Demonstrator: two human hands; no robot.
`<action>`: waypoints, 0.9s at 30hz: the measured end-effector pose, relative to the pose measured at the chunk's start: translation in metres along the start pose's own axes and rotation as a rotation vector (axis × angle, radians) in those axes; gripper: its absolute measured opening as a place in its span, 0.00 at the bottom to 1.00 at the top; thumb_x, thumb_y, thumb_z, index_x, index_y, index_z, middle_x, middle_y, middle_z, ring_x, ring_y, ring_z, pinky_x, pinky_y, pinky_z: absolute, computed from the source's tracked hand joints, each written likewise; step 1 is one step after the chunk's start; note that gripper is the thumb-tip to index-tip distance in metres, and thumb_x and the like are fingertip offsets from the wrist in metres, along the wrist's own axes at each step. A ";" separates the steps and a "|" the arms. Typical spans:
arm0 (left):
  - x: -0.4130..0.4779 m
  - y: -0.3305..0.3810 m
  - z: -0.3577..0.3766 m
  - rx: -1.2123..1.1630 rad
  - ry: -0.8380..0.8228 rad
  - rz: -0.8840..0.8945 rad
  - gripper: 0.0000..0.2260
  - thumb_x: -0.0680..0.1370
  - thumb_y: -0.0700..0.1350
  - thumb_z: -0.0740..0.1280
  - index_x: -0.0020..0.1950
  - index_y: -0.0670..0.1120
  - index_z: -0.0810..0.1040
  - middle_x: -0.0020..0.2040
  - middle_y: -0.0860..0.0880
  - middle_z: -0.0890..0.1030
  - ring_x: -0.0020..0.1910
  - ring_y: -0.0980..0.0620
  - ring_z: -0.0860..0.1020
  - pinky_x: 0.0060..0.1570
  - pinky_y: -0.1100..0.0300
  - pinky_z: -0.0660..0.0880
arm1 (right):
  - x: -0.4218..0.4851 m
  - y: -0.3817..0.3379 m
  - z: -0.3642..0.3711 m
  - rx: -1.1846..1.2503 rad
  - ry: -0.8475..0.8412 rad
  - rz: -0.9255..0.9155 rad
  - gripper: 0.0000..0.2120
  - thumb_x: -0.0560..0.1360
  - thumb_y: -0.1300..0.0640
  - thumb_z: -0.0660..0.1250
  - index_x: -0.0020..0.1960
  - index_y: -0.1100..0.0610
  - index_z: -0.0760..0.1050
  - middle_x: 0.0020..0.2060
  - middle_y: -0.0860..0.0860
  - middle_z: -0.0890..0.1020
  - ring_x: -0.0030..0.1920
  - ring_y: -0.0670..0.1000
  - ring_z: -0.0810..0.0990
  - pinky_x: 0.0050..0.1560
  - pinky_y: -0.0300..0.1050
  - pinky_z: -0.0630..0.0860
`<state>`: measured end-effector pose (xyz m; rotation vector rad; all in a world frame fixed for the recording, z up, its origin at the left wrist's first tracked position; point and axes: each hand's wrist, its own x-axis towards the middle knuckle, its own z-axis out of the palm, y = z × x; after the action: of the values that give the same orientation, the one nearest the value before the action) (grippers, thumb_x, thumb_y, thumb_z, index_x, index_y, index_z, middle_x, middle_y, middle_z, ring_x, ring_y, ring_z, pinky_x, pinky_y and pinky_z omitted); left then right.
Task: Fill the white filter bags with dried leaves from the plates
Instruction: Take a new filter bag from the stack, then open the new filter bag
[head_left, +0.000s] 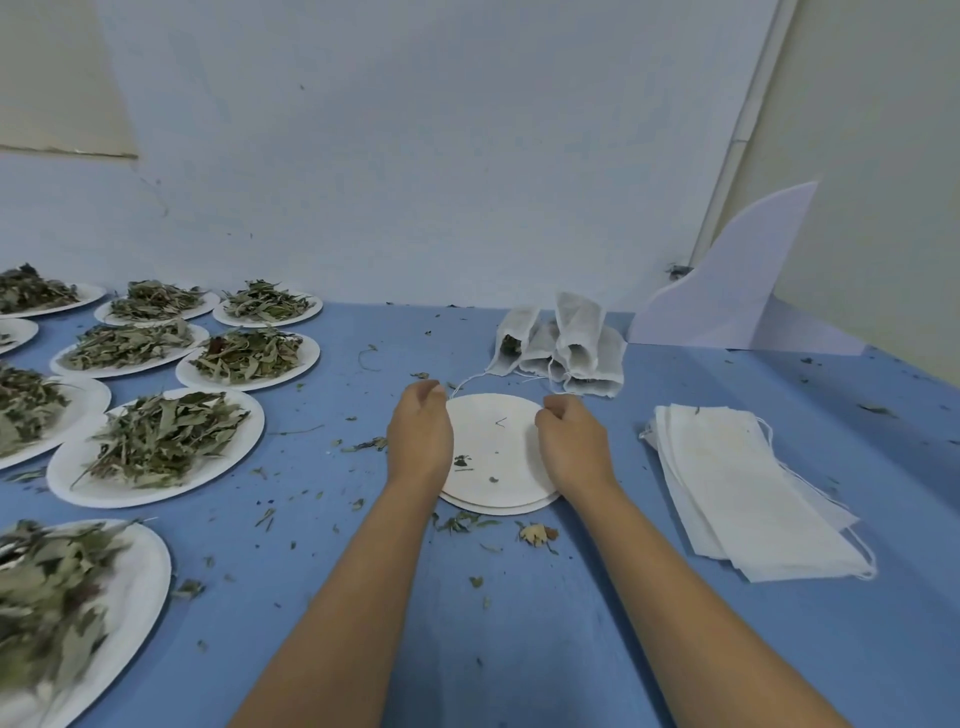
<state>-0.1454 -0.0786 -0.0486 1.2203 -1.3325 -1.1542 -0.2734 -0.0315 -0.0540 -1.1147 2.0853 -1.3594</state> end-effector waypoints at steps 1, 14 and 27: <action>-0.001 0.000 0.000 0.004 0.001 0.001 0.16 0.82 0.45 0.55 0.69 0.45 0.70 0.66 0.49 0.73 0.59 0.54 0.69 0.55 0.62 0.63 | 0.000 0.000 0.001 -0.026 0.008 -0.022 0.11 0.78 0.60 0.56 0.40 0.49 0.68 0.39 0.44 0.68 0.48 0.51 0.66 0.43 0.39 0.61; -0.024 0.022 0.028 0.186 -0.049 0.234 0.15 0.80 0.39 0.55 0.65 0.47 0.73 0.65 0.52 0.75 0.49 0.64 0.73 0.44 0.76 0.65 | -0.007 -0.010 -0.051 -0.429 0.505 -0.259 0.15 0.74 0.64 0.63 0.61 0.60 0.71 0.57 0.56 0.74 0.60 0.56 0.70 0.51 0.44 0.66; -0.065 0.036 0.072 0.064 -0.145 0.254 0.13 0.78 0.36 0.56 0.53 0.46 0.78 0.41 0.54 0.78 0.32 0.67 0.73 0.29 0.78 0.66 | -0.013 0.034 -0.099 -0.465 0.351 0.103 0.06 0.74 0.62 0.64 0.40 0.62 0.71 0.48 0.61 0.72 0.44 0.59 0.73 0.37 0.44 0.66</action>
<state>-0.2173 -0.0086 -0.0229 0.9924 -1.5942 -1.0395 -0.3482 0.0415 -0.0424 -0.9653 2.7746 -1.1111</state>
